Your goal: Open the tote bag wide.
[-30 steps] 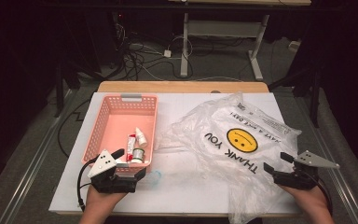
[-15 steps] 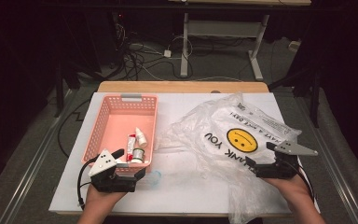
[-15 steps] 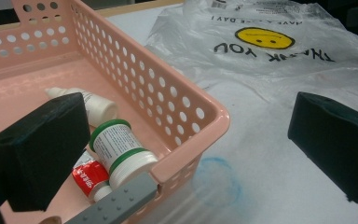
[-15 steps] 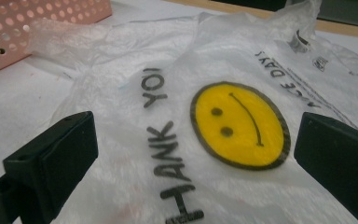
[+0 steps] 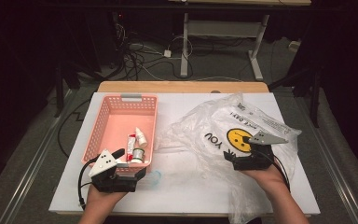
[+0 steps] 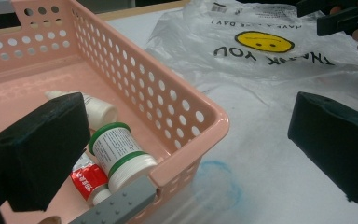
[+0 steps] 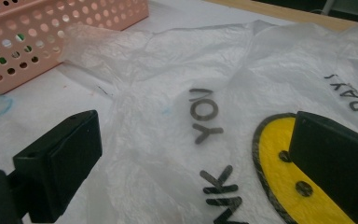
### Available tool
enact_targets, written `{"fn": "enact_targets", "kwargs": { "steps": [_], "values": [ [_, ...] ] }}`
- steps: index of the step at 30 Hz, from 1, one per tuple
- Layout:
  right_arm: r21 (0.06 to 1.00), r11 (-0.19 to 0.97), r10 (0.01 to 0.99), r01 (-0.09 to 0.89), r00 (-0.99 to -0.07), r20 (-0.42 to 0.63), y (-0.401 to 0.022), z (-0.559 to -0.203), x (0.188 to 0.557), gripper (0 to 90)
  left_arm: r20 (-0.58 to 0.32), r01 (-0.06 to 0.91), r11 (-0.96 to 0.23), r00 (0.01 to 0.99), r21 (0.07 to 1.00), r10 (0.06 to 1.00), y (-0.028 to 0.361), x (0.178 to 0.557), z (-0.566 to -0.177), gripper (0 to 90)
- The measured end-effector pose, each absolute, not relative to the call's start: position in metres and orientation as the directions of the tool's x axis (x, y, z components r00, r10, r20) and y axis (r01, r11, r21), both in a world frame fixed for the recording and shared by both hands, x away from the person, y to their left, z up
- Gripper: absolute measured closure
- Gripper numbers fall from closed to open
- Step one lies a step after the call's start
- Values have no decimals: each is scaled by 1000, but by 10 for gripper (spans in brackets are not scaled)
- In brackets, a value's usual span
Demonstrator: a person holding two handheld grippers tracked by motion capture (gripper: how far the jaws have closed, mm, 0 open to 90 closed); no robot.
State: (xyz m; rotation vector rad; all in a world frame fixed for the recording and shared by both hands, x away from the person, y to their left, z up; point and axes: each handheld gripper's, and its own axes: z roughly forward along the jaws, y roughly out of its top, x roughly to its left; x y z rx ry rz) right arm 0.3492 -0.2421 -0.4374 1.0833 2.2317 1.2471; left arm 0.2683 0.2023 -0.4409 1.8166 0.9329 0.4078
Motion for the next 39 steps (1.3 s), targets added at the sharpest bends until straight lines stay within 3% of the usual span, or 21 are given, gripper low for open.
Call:
{"fn": "enact_targets", "kwargs": {
  "steps": [5, 14, 26, 39],
  "values": [
    [831, 328, 753, 448, -656, 56, -232, -442, 351, 80, -133, 403, -187, 646, 896, 752, 201, 267, -442, 0],
    [784, 423, 677, 455, -733, 60, -214, -452, 348, 286, -122, 403, -206, 653, 892, 747, 200, 265, -444, 0],
    [686, 587, 584, 430, -811, 8, -188, -480, 346, 354, -127, 414, -208, 650, 886, 750, 205, 258, -446, 0],
    [701, 560, 598, 442, -801, 27, -191, -483, 349, 579, -116, 413, -225, 654, 882, 747, 202, 257, -446, 0]
  ]
}}
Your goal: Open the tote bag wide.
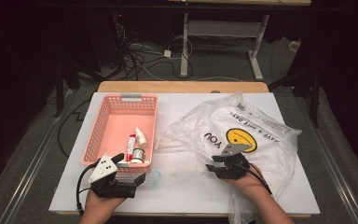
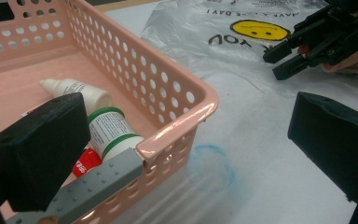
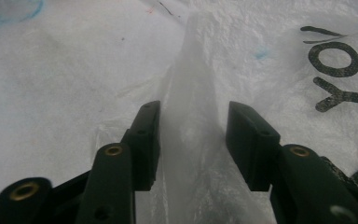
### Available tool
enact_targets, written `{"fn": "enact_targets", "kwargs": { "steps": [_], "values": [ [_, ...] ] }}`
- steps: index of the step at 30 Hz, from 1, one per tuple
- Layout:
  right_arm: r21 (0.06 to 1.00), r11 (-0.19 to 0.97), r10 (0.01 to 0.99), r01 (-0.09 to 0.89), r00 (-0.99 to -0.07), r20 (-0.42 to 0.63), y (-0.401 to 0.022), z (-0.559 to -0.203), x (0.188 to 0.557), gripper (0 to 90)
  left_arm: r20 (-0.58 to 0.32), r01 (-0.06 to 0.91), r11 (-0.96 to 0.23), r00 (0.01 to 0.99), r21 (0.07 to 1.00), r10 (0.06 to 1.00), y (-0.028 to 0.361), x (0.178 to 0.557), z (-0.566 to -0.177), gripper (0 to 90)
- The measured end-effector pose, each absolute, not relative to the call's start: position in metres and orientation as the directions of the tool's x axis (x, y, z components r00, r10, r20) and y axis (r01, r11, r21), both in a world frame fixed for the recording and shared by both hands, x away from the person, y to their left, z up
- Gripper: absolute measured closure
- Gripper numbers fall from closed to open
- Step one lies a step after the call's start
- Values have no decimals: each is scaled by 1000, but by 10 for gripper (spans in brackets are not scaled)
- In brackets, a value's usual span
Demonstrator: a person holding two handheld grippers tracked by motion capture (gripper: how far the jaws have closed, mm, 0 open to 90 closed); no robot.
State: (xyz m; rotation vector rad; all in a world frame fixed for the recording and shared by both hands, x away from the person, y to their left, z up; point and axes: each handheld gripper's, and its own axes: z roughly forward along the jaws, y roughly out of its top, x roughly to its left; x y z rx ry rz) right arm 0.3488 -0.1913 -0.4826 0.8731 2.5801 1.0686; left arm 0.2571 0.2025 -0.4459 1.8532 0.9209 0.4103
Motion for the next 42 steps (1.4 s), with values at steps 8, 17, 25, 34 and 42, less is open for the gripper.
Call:
{"fn": "enact_targets", "kwargs": {
  "steps": [8, 17, 25, 34, 42],
  "values": [
    [717, 534, 617, 449, -786, 33, -197, -485, 350, 778, -109, 412, -232, 654, 881, 748, 202, 257, -446, 0],
    [721, 525, 640, 452, -768, 15, -198, -485, 350, 900, -102, 411, -247, 664, 877, 741, 199, 256, -447, 0],
    [785, 430, 690, 447, -723, 34, -206, -477, 353, 900, -108, 412, -245, 668, 877, 737, 199, 257, -446, 0],
    [858, 313, 724, 407, -687, 62, -209, -453, 356, 900, -122, 412, -232, 671, 881, 731, 201, 259, -446, 0],
    [878, 283, 728, 385, -683, 65, -201, -439, 364, 900, -134, 405, -209, 671, 890, 729, 202, 261, -439, 0]
  ]
}}
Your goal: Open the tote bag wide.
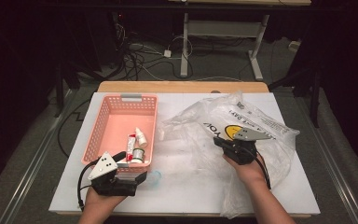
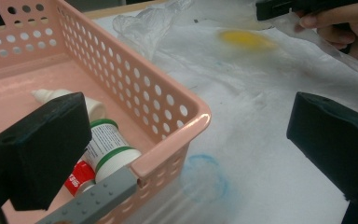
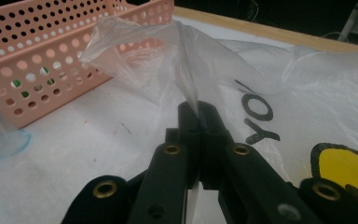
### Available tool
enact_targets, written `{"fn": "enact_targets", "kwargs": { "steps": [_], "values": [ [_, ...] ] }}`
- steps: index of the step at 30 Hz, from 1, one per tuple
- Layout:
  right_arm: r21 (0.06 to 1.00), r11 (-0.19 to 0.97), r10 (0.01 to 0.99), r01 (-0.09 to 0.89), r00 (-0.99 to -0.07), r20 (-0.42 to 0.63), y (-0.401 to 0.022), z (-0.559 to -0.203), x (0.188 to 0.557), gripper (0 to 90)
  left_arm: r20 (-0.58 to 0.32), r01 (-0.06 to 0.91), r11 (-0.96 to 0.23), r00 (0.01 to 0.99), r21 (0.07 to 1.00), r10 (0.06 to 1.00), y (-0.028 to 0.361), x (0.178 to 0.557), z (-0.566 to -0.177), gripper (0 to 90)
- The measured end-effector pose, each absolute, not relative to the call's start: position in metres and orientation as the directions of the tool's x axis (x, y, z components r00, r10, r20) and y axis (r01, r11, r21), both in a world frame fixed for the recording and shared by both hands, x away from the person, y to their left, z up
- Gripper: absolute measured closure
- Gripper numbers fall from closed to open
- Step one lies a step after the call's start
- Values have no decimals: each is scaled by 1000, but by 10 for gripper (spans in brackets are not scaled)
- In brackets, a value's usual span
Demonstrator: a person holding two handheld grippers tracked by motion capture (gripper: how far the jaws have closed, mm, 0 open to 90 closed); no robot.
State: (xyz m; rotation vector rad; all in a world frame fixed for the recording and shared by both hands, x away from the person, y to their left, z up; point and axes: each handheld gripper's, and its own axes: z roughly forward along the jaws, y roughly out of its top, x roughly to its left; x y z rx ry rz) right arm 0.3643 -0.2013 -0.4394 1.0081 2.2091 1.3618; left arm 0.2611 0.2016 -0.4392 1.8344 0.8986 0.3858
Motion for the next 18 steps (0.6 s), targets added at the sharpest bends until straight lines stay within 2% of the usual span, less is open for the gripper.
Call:
{"fn": "enact_targets", "kwargs": {
  "steps": [7, 18],
  "values": [
    [905, 254, 735, 341, -677, 49, -207, -431, 364, 900, -151, 411, -187, 663, 892, 733, 205, 264, -439, 0],
    [912, 240, 717, 331, -694, 63, -215, -425, 361, 900, -183, 425, -148, 643, 893, 744, 208, 264, -437, 0]
  ]
}}
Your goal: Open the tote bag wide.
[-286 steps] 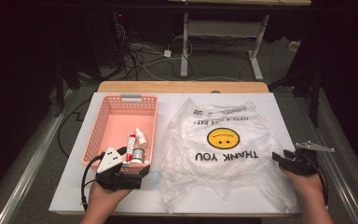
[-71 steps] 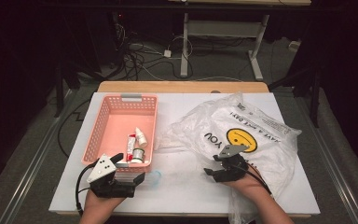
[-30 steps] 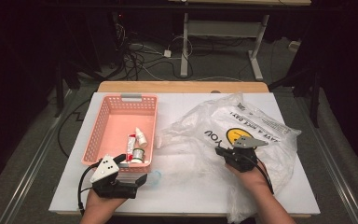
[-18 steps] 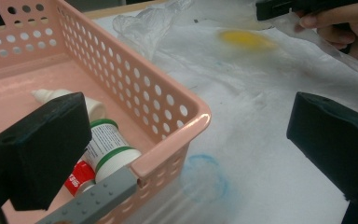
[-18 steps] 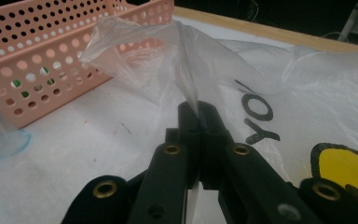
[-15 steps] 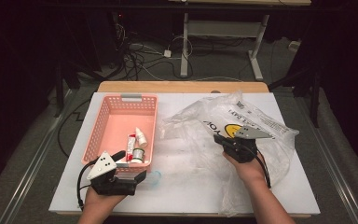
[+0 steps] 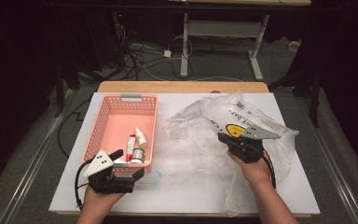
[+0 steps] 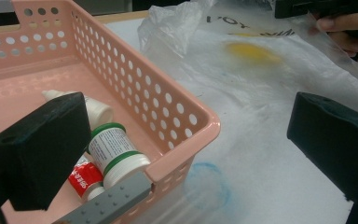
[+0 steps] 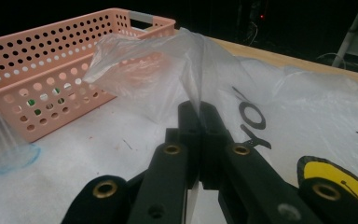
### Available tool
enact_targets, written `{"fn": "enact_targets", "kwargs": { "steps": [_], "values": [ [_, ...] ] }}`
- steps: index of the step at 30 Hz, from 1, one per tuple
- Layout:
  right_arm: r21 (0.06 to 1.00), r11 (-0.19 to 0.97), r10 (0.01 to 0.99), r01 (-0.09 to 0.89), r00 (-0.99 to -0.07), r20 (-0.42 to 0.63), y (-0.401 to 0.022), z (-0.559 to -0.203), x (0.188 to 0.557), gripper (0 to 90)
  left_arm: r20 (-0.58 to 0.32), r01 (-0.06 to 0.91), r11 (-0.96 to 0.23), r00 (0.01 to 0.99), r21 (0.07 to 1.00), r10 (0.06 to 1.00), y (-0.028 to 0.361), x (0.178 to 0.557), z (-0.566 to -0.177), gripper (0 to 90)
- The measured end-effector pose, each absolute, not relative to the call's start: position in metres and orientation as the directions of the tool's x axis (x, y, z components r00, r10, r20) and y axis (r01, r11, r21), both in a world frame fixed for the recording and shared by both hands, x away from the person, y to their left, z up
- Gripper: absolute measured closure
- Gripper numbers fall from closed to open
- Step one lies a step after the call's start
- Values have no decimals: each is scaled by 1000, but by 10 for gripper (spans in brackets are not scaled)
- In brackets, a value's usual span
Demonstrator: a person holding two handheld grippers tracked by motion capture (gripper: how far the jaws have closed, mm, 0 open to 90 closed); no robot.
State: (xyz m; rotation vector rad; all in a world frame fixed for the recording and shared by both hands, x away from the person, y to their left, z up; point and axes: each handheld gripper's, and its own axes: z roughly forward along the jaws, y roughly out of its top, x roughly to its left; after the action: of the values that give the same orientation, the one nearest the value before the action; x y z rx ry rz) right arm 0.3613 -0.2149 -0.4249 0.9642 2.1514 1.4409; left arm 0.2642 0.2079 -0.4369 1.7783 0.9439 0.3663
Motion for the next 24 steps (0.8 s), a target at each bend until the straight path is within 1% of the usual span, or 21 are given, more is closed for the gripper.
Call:
{"fn": "enact_targets", "kwargs": {
  "steps": [1, 2, 3, 8, 14, 20, 22, 24],
  "values": [
    [912, 240, 717, 331, -694, 63, -215, -425, 361, 900, -183, 425, -148, 643, 893, 744, 208, 264, -437, 0],
    [916, 235, 719, 326, -692, 62, -217, -423, 361, 900, -198, 452, -151, 635, 879, 747, 208, 266, -436, 0],
    [917, 228, 720, 326, -691, 66, -217, -422, 361, 900, -200, 459, -153, 632, 875, 748, 209, 268, -435, 0],
    [928, 210, 723, 308, -688, 65, -221, -416, 360, 900, -171, 431, -155, 626, 889, 761, 209, 269, -434, 0],
    [940, 191, 725, 283, -686, 59, -223, -410, 359, 900, -171, 416, -134, 617, 900, 768, 211, 271, -431, 0],
    [941, 184, 724, 284, -687, 66, -221, -409, 362, 900, -167, 415, -133, 611, 900, 774, 211, 275, -429, 0],
    [943, 181, 721, 278, -690, 65, -219, -408, 363, 900, -173, 428, -137, 609, 893, 774, 210, 279, -425, 0],
    [945, 179, 720, 273, -692, 63, -217, -406, 364, 900, -164, 417, -138, 610, 898, 775, 208, 283, -416, 0]
  ]
}}
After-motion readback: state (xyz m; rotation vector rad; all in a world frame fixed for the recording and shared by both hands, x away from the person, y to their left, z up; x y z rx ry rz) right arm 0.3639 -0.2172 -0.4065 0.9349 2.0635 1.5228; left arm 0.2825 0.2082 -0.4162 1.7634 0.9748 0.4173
